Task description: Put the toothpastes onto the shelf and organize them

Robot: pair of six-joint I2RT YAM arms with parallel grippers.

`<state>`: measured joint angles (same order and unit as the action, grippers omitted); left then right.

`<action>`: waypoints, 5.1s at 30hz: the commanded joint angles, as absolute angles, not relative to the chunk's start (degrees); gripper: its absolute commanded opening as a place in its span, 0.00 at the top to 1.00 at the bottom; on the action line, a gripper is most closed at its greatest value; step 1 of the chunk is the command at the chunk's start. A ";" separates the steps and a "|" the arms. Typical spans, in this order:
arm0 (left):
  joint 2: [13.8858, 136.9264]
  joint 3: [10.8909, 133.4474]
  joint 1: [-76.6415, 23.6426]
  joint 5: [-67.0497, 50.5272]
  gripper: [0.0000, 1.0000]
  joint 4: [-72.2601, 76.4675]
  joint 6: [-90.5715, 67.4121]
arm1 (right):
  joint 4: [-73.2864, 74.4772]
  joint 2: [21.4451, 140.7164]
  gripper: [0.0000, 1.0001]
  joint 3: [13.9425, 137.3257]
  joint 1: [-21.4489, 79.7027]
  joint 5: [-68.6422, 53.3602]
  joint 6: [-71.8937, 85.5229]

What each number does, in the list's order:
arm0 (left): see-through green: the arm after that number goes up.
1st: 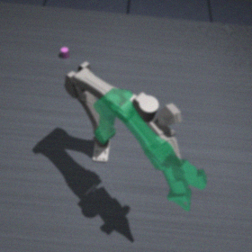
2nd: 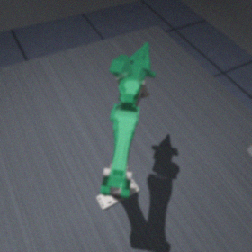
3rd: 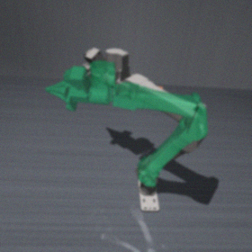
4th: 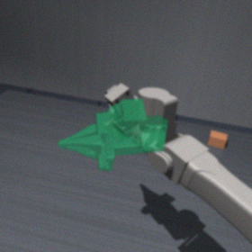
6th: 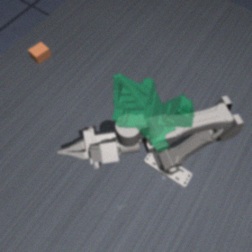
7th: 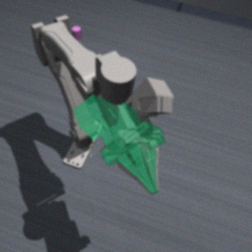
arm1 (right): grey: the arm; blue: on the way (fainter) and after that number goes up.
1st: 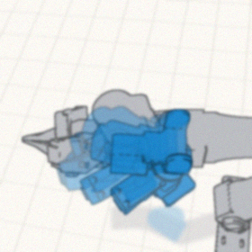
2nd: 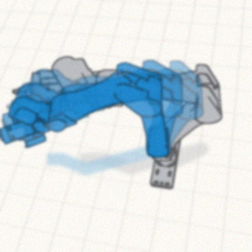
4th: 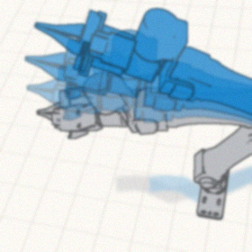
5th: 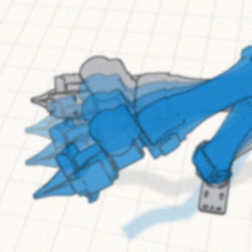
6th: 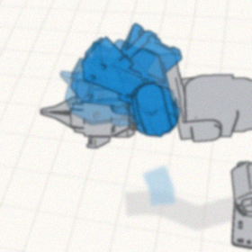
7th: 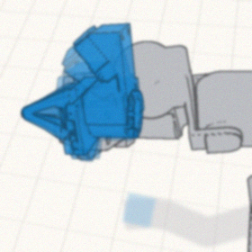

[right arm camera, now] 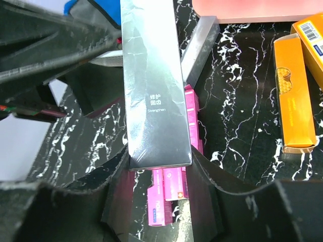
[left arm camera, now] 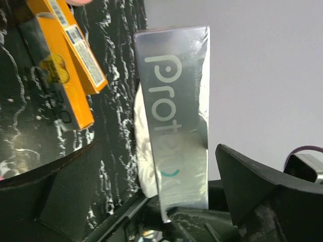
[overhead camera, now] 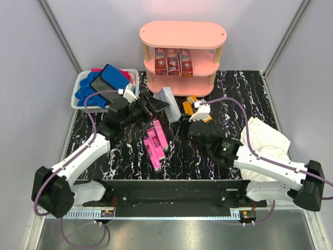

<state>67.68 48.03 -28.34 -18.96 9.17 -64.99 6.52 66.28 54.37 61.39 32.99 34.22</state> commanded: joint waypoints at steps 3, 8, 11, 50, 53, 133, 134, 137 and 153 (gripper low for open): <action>62.93 57.12 -30.41 -10.21 0.01 -12.18 -47.47 | 5.10 62.67 0.79 55.72 55.74 23.40 38.31; 59.60 56.69 -32.43 -2.73 0.01 -17.93 -42.72 | 3.00 60.21 0.81 53.89 50.11 10.65 41.74; 58.54 55.73 -32.61 -1.76 0.01 -19.16 -41.84 | -1.82 58.01 0.83 51.08 45.54 2.14 45.51; 52.65 47.38 -33.49 -3.42 0.01 -21.36 -36.47 | -16.70 96.66 0.91 78.65 4.32 -39.99 65.30; 52.30 46.85 -33.40 -3.60 0.01 -21.27 -36.91 | -16.26 100.70 0.91 82.26 3.08 -39.64 65.92; 45.44 39.99 -33.40 -1.23 0.01 -18.63 -38.32 | -34.03 106.28 0.02 71.64 14.24 -24.35 80.60; 45.70 40.43 -33.40 -0.71 0.01 -18.81 -37.89 | -33.67 105.48 0.00 70.50 14.15 -24.43 79.99; 47.10 41.74 -33.40 -0.27 0.01 -19.07 -36.66 | -33.13 101.52 0.00 67.25 13.80 -24.61 77.53; 76.61 62.04 -32.78 11.42 0.01 -24.43 -27.95 | -11.37 65.25 0.00 43.34 13.71 -18.91 62.23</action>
